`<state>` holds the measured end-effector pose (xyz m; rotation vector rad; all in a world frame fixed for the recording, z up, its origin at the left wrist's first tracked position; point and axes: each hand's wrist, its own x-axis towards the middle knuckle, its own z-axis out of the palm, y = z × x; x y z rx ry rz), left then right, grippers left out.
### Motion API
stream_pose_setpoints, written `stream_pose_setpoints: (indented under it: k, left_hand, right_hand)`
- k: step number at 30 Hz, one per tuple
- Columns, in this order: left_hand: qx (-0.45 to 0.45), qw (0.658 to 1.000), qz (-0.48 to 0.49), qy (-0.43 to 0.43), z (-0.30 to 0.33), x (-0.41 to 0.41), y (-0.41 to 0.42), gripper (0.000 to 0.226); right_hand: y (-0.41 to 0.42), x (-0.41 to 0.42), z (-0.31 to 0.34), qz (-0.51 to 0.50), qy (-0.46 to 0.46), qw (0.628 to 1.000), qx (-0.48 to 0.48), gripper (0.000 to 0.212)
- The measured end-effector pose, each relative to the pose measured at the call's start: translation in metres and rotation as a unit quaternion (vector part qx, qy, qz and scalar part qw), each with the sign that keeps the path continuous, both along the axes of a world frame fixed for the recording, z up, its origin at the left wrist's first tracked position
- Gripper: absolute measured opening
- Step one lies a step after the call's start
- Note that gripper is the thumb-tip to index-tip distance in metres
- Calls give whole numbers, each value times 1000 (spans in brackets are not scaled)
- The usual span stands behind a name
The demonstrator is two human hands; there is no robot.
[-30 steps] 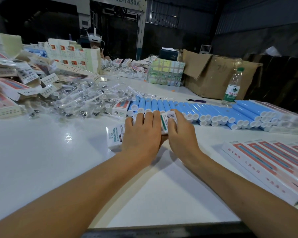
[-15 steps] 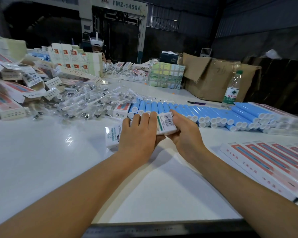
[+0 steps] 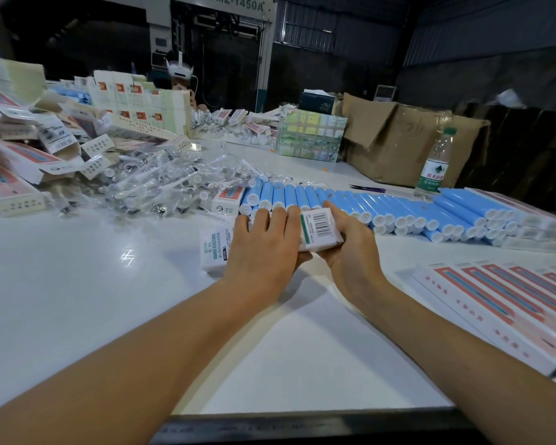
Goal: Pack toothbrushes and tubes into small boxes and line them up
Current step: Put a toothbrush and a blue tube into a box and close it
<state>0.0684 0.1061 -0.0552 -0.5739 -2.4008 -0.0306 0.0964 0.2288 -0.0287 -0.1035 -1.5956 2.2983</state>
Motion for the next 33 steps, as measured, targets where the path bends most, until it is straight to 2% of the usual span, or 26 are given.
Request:
stream_pose_setpoints:
  k: [2, 6, 8, 12, 14, 18, 20, 23, 26, 28, 33]
  left_hand:
    - [-5, 1000, 5, 2, 0, 0, 0, 75]
    - [7, 1000, 5, -5, -1, -1, -2, 72]
    - [27, 1000, 9, -8, -1, -3, -3, 70]
    - [57, 998, 32, -19, 0, -8, -3, 70]
    - [53, 998, 38, -17, 0, -8, -3, 71]
    - [36, 998, 42, 9, -2, -8, -4, 71]
    - [30, 998, 43, 19, -2, -6, -5, 70]
    - [32, 998, 42, 24, -1, -4, -7, 70]
    - [48, 998, 34, 9, 2, -5, -5, 70]
    - [38, 999, 24, 5, 2, -5, -2, 71]
    - [1, 999, 44, -10, -2, -6, -7, 72]
  right_hand:
    - [-2, 0, -3, 10, 2, 1000, 13, 39]
    - [-1, -1, -8, -19, -8, 974, 226, 48]
    - [0, 0, -8, -41, 2, 959, 281, 45]
    - [3, 2, -8, -137, 21, 944, 298, 3]
    - [6, 0, -11, -171, 32, 928, 330, 17]
    - [-2, 2, -15, -208, 83, 870, 438, 33]
    - [-4, 4, -16, -212, 104, 856, 461, 38]
    - [-1, 6, -15, -203, 104, 870, 437, 32]
    - [0, 4, -10, -162, 76, 923, 340, 17]
    - [0, 2, -7, -142, 54, 944, 294, 16]
    - [0, -1, -11, -100, 16, 948, 303, 13]
